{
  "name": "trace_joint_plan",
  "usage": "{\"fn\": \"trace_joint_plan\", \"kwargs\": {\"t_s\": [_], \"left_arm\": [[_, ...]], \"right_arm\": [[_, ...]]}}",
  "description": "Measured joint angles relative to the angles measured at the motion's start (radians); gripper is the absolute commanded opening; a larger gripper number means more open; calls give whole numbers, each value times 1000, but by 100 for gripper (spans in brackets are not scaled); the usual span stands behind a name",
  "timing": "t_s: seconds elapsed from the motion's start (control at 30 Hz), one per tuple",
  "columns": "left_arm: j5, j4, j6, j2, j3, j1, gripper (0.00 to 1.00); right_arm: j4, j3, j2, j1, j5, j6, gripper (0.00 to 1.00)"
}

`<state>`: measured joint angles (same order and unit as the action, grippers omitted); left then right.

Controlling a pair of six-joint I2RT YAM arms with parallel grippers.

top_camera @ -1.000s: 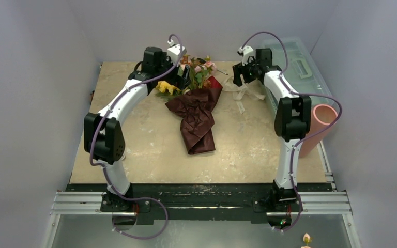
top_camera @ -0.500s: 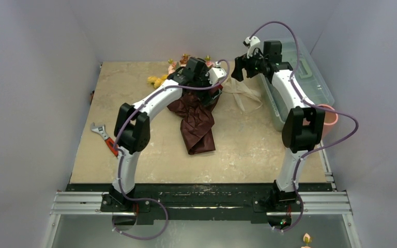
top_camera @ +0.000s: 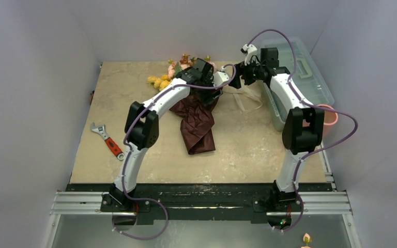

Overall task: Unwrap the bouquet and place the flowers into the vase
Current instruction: Unfold the wrapping paper at the center of the board.

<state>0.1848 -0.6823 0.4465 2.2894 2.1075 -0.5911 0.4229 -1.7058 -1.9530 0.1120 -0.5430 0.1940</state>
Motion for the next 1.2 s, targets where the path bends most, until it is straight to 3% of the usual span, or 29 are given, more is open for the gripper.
{"fn": "trace_joint_plan", "kwargs": {"t_s": [0.23, 0.27, 0.53, 0.83, 1.07, 1.2], "left_arm": [[25, -71, 10, -1, 0, 0, 3], [28, -82, 11, -1, 0, 0, 0], [61, -120, 6, -63, -31, 23, 0], [109, -89, -32, -254, -123, 161, 0], [209, -65, -61, -380, -262, 253, 0], [268, -61, -68, -476, -373, 283, 0]], "right_arm": [[7, -1, 0, 6, 0, 0, 86], [11, -2, -1, 7, 0, 0, 87], [26, -13, -4, 31, -27, 1, 85], [62, -11, -4, 79, -111, 17, 80], [90, 46, -7, 159, -196, 71, 50], [93, 49, -36, 209, -223, 85, 43]]}}
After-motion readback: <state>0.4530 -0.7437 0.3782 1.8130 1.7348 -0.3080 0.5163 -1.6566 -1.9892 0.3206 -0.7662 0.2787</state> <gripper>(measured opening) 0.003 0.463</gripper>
